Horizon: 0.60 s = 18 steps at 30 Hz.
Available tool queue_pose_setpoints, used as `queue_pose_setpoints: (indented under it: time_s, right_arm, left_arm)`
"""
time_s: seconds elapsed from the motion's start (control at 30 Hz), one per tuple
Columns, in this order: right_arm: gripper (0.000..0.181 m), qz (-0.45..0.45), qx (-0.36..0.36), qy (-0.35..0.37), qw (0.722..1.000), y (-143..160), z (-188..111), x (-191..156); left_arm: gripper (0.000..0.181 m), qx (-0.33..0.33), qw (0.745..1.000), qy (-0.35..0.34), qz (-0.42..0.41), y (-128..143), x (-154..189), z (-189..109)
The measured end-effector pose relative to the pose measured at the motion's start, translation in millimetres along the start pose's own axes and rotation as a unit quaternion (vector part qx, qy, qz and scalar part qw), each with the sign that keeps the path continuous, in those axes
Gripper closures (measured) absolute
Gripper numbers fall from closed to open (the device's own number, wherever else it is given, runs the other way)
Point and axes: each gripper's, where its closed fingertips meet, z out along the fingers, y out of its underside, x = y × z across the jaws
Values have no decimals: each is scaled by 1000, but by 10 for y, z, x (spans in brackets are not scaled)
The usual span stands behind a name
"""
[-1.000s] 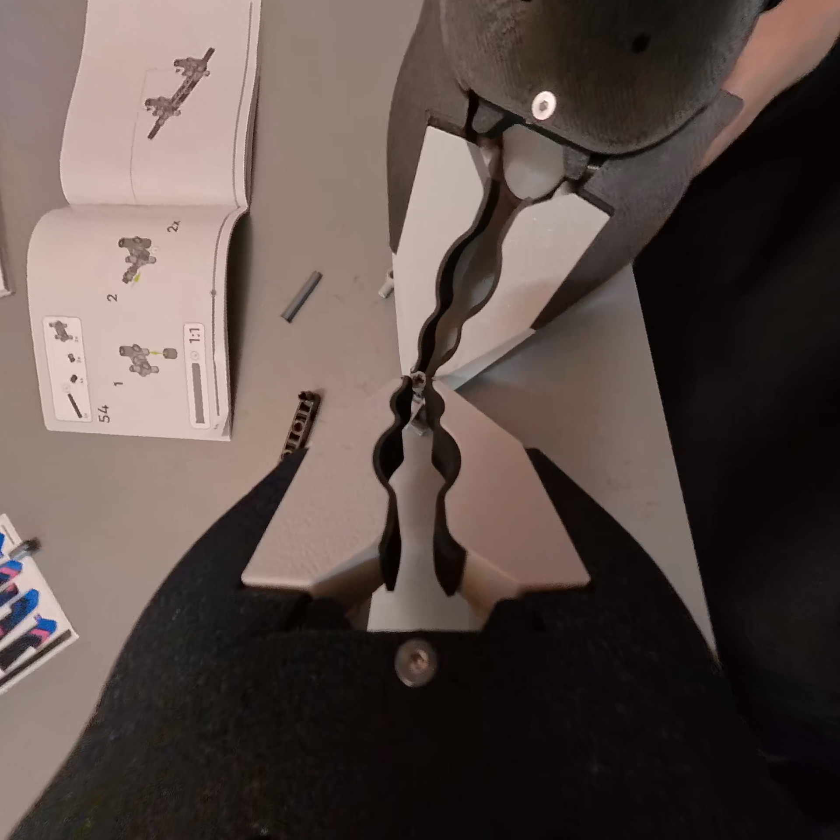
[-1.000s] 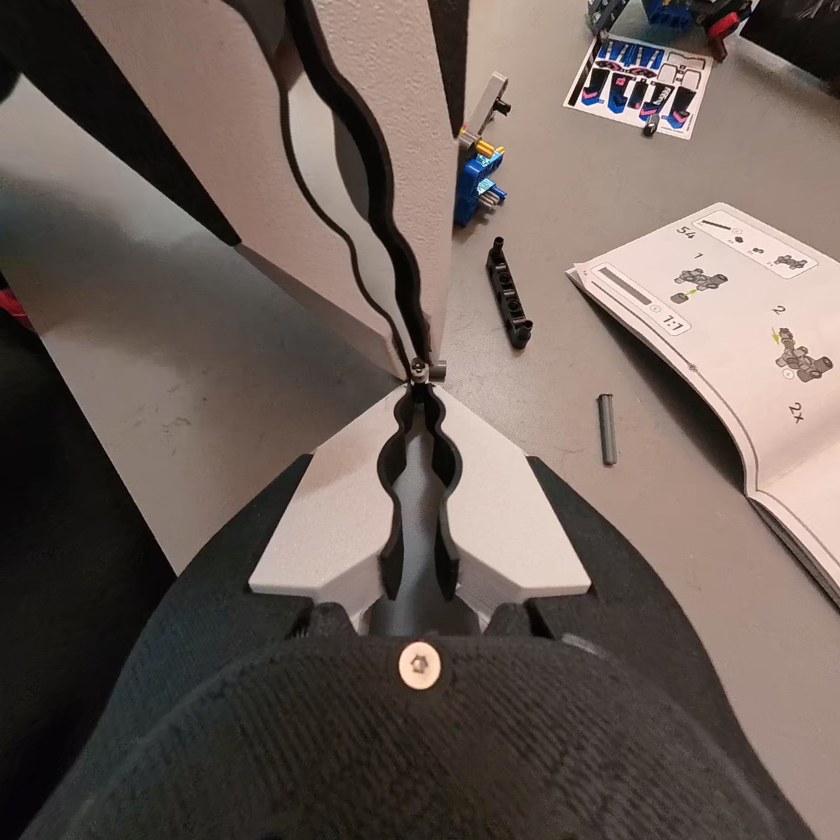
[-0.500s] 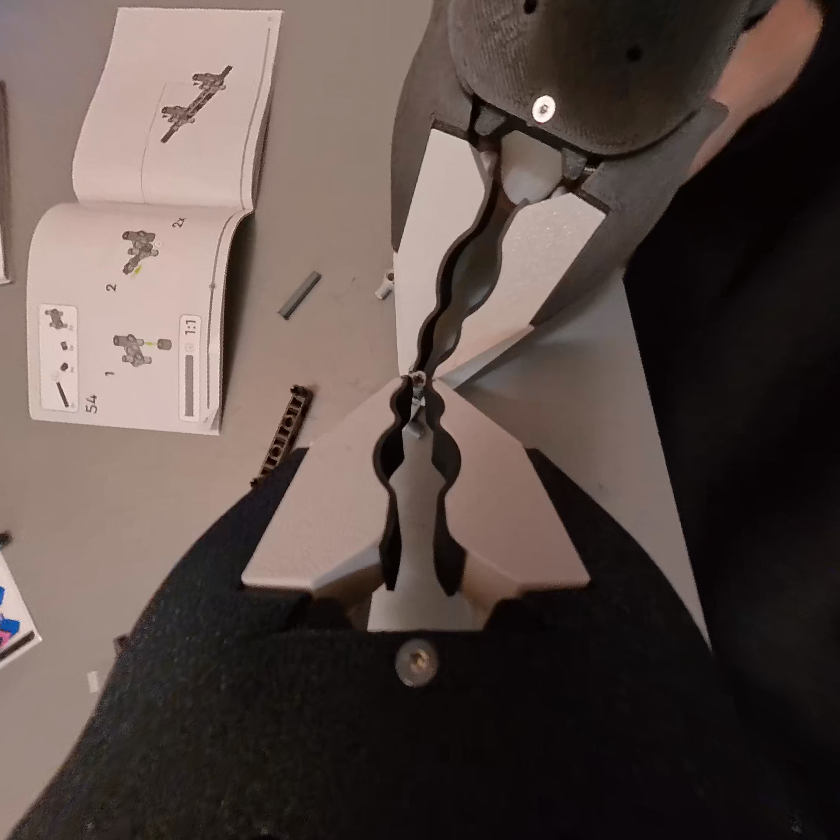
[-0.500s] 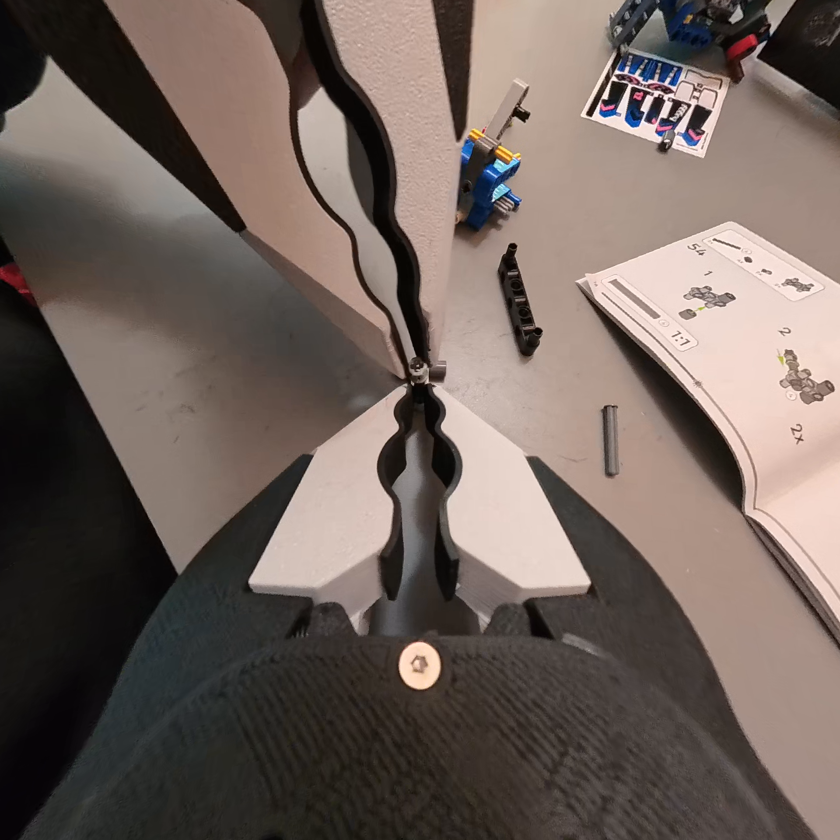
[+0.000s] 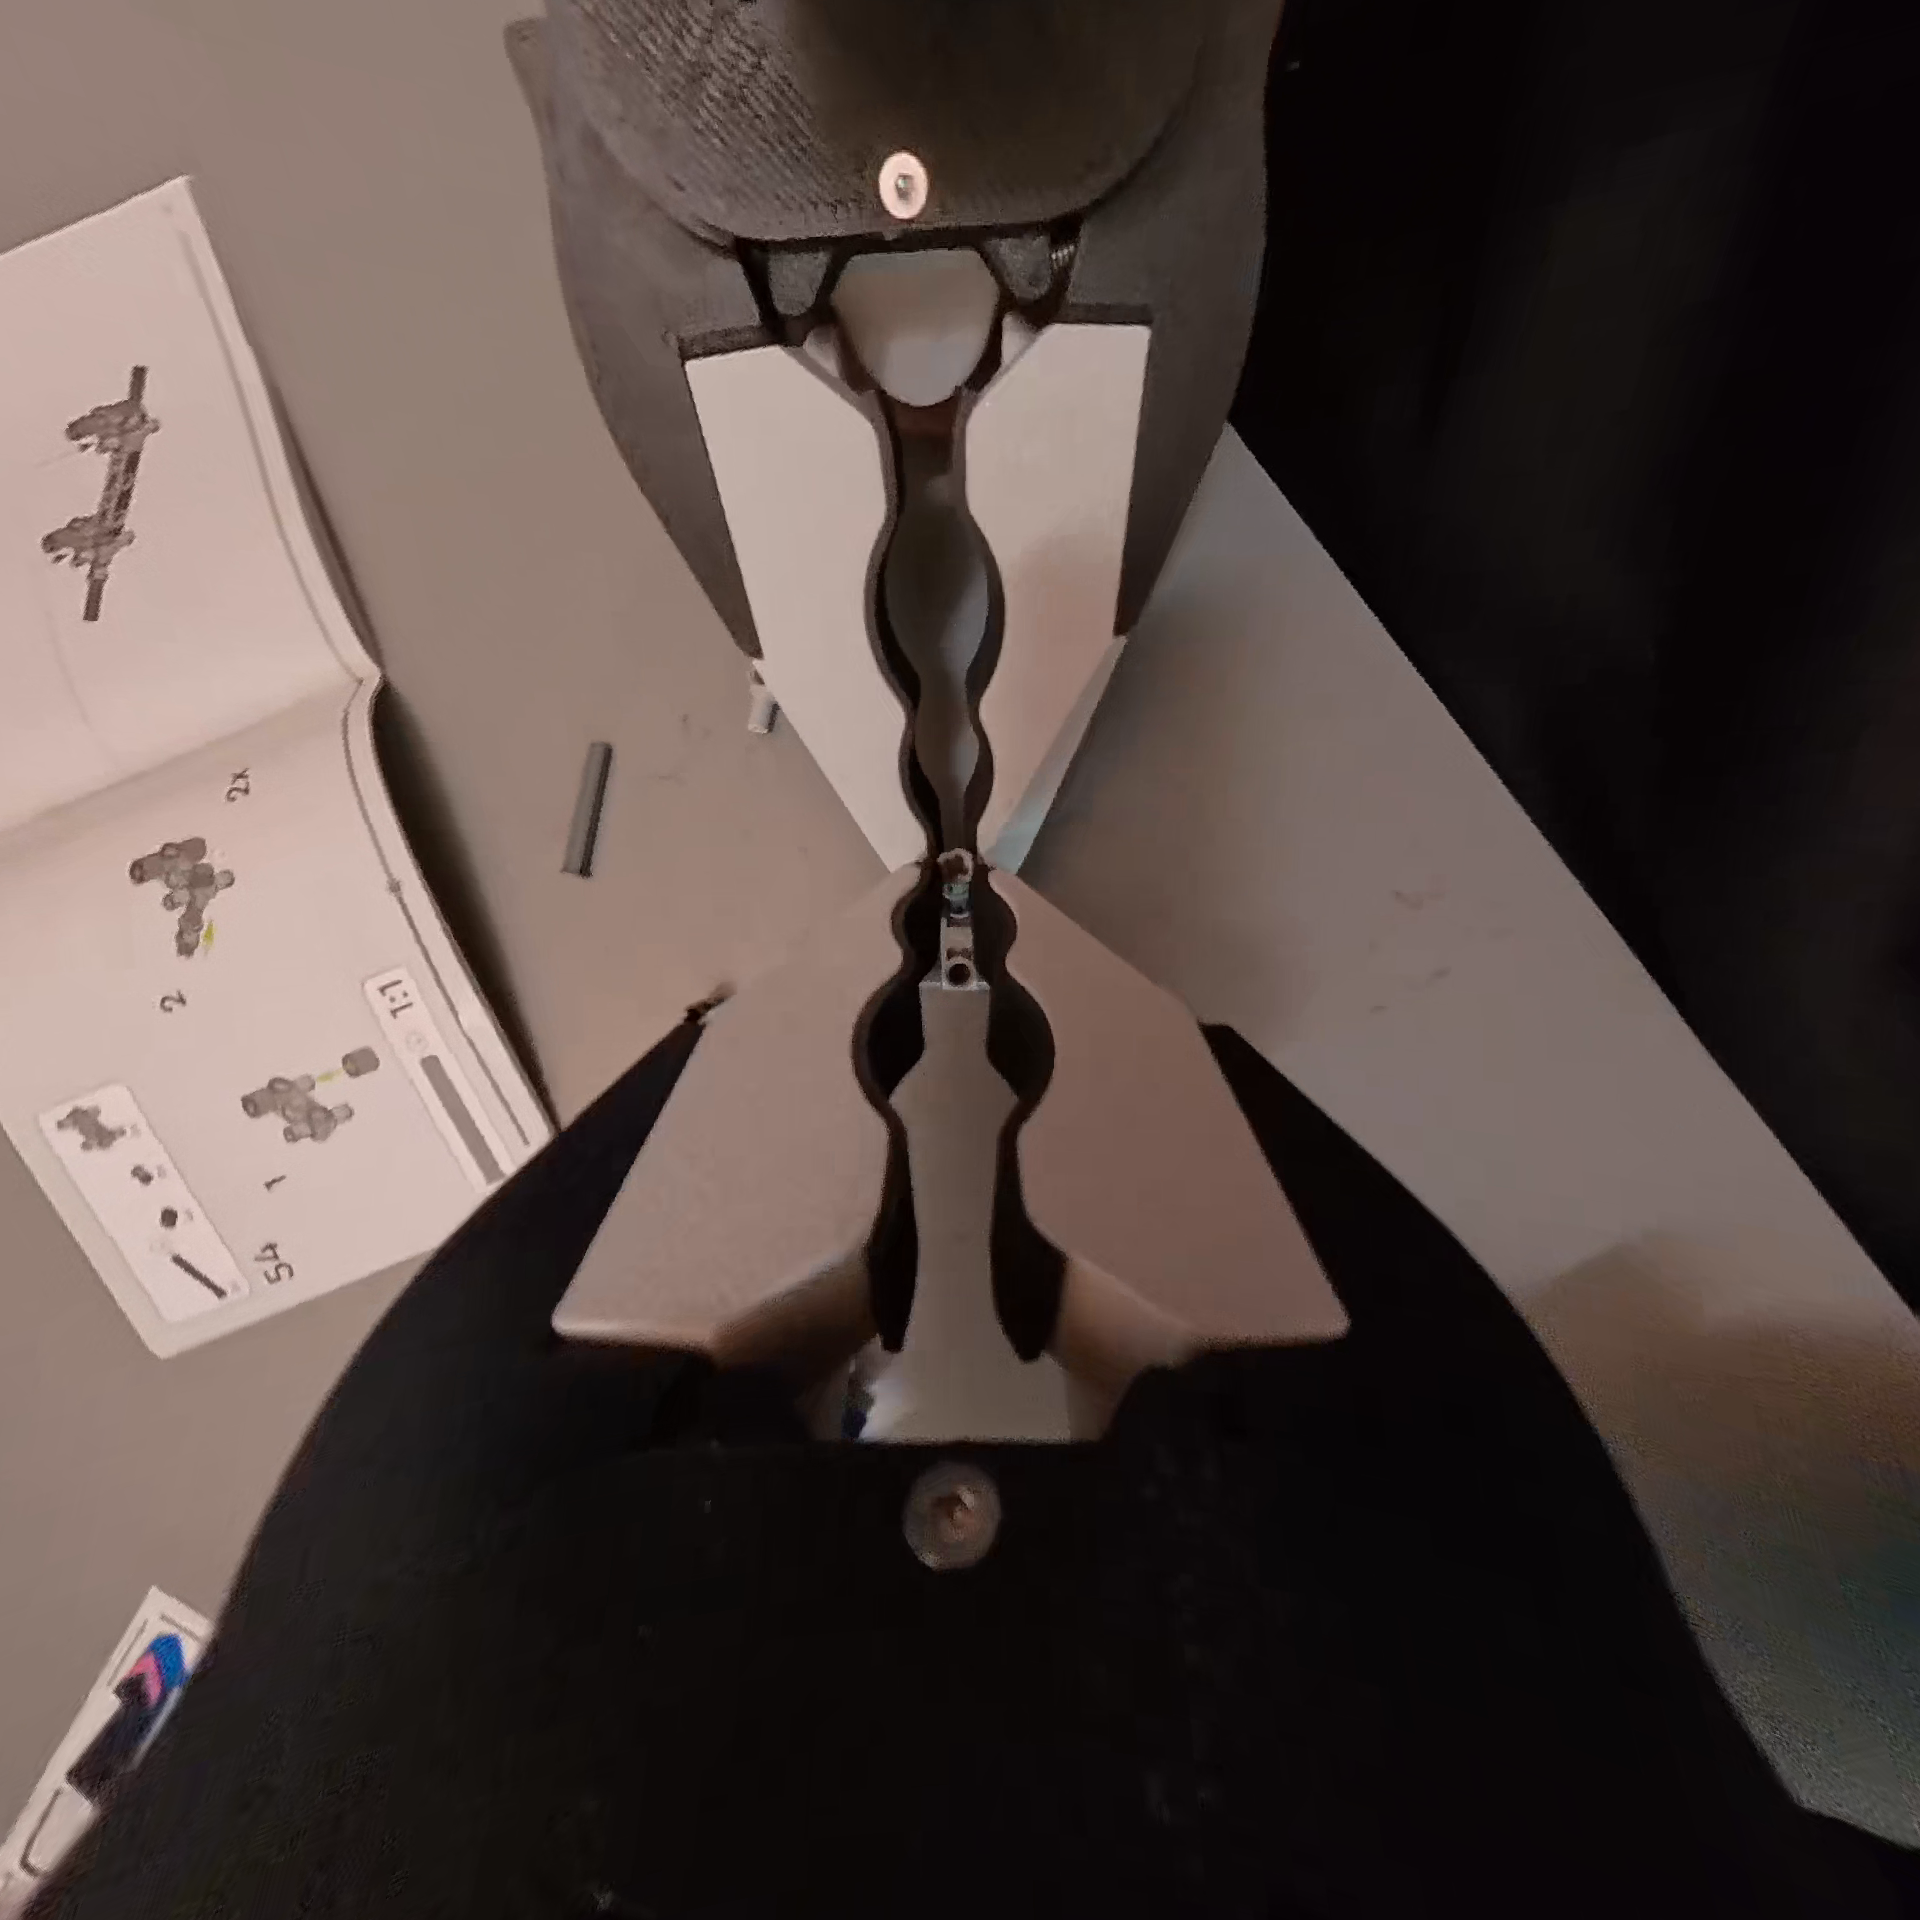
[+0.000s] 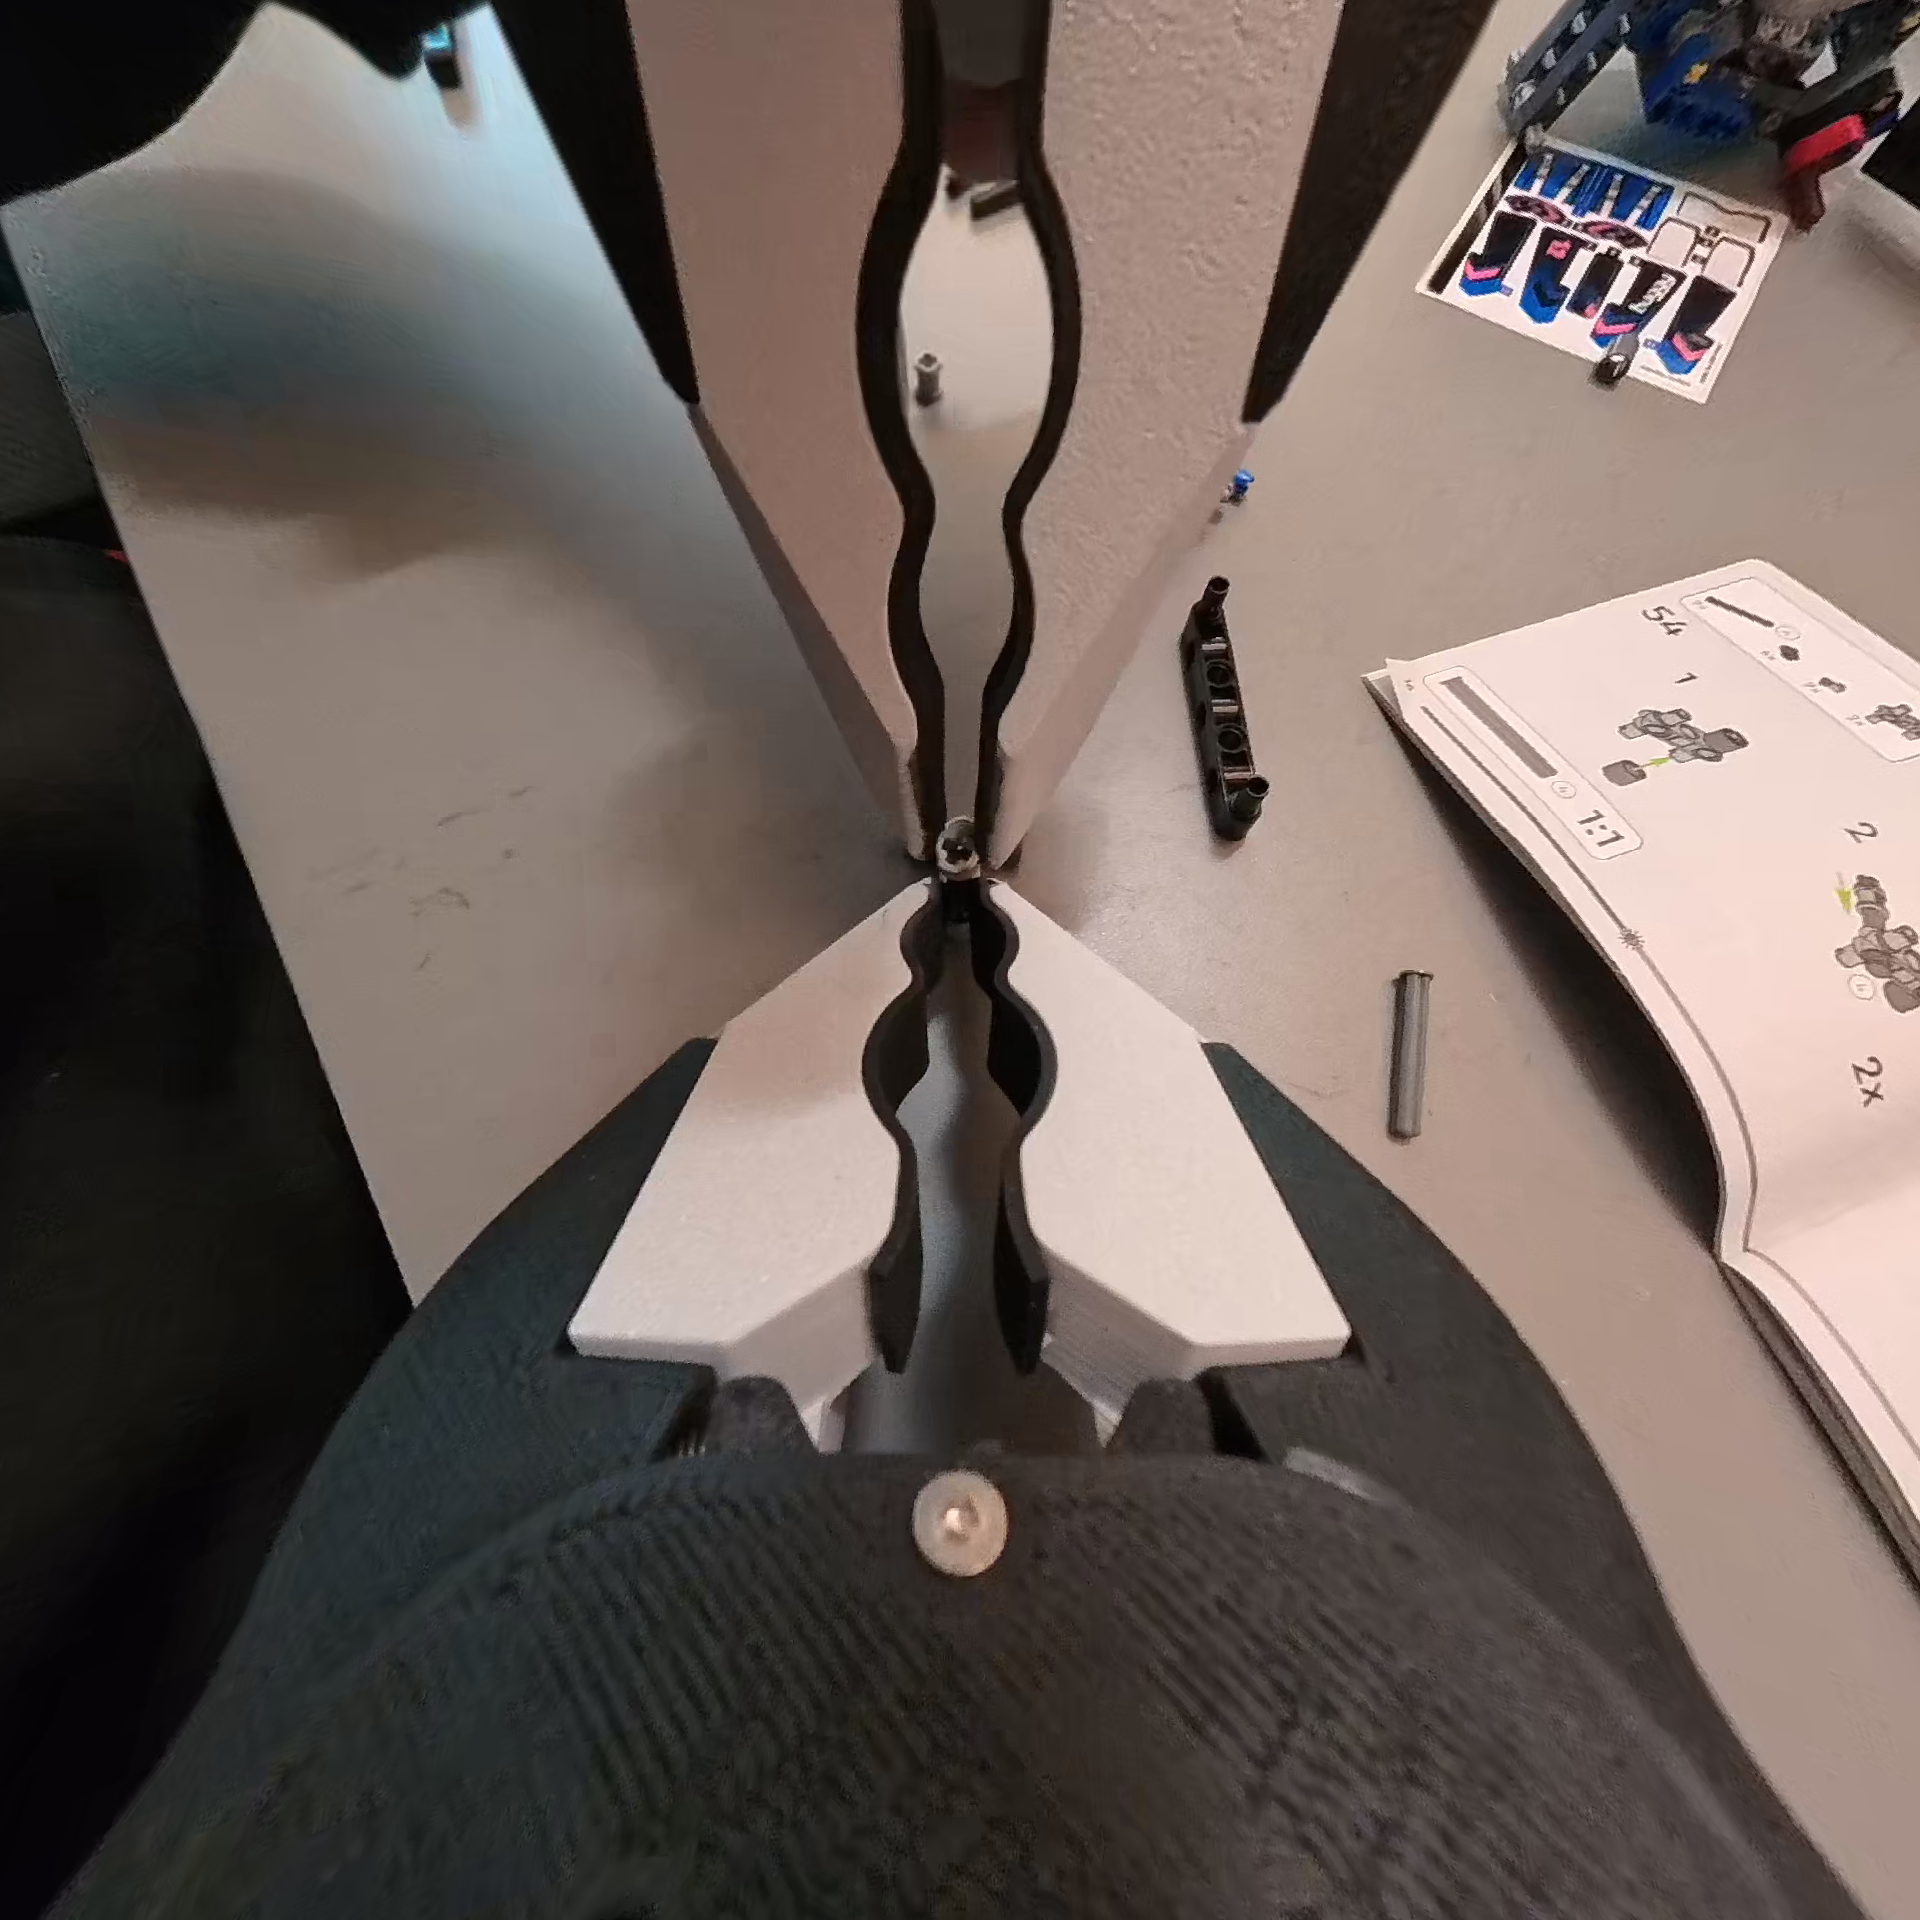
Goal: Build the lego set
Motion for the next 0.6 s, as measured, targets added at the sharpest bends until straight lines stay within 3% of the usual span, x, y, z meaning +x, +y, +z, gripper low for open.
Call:
queue_pose_setpoints:
  time_s: [0.13,0.43,0.6]
  right_arm:
    - [178,0,0,3,1000,-1,0,6]
    - [178,-6,0,6,1000,0,0,2]
    - [178,-8,0,6,1000,-1,1,0]
  left_arm:
    - [179,28,999,11,-39,1,-11,-4]
    - [179,125,982,-54,-131,-6,-11,-7]
    - [179,94,988,-70,-99,0,-5,-7]
